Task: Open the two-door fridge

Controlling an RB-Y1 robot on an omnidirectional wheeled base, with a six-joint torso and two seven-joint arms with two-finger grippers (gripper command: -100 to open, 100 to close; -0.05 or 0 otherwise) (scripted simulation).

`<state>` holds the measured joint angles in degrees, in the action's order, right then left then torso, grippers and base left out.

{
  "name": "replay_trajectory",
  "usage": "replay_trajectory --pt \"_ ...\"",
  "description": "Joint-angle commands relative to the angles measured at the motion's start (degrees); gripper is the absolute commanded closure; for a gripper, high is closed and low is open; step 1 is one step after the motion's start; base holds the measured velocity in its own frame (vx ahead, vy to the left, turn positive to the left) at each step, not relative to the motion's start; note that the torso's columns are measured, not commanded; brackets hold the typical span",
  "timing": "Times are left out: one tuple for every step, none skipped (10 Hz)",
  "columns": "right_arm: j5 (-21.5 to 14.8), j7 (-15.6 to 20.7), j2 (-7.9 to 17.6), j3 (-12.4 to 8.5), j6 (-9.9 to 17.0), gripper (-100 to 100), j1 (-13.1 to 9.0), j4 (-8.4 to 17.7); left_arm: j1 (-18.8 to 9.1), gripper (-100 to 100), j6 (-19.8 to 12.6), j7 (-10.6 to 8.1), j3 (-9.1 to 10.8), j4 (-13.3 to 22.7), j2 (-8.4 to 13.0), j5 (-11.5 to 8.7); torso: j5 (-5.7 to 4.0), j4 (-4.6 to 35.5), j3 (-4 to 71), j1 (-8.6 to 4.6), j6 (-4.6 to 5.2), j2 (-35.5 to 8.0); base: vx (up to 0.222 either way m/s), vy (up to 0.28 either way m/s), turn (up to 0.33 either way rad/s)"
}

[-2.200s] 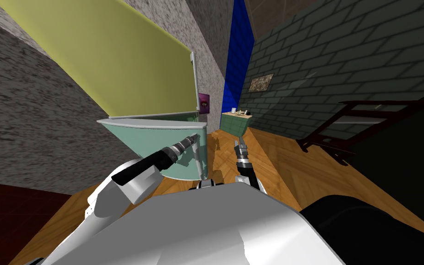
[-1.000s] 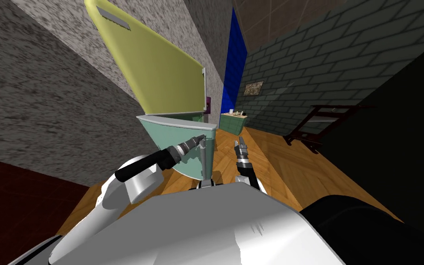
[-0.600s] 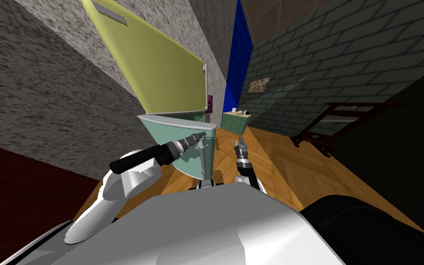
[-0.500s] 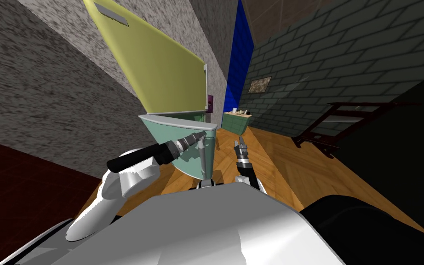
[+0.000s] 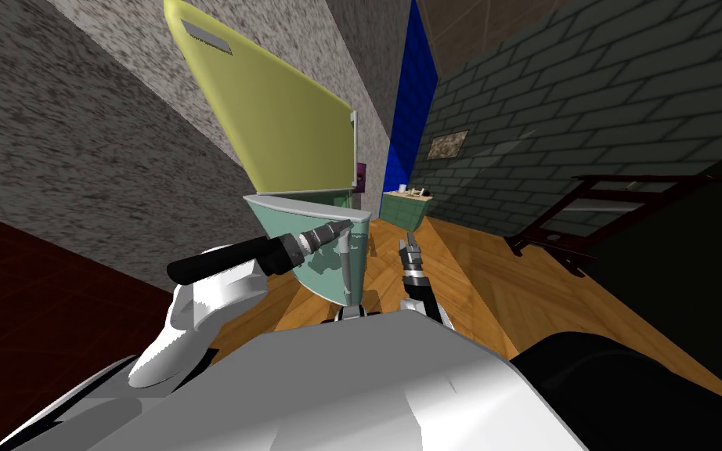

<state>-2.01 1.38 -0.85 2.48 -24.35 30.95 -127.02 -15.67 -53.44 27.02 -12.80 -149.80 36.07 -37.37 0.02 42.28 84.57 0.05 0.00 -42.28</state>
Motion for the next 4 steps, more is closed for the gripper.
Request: replay_trajectory --pt "0.00 0.00 0.00 0.00 0.00 0 0.00 0.00 0.00 0 0.00 0.00 0.00 0.00 0.00 0.00 -0.01 0.00 0.00 -0.02 0.00 -0.01 0.000 0.000 0.000" --pt "0.00 0.00 0.00 0.00 0.00 0 0.00 0.00 0.00 0 0.00 0.00 0.00 0.00 0.00 0.00 -0.01 0.00 -0.01 -0.04 0.00 -0.01 0.000 0.000 0.000" --pt "0.00 0.00 0.00 0.00 0.00 0 0.00 0.00 0.00 0 0.00 0.00 0.00 0.00 0.00 0.00 -0.02 0.00 -0.01 -0.05 0.00 -0.01 0.000 0.000 0.000" --pt "0.00 0.00 0.00 0.00 0.00 0 0.00 0.00 0.00 0 0.00 0.00 0.00 0.00 0.00 0.00 -0.02 0.00 -0.01 -0.06 0.00 -0.01 0.000 0.000 0.000"
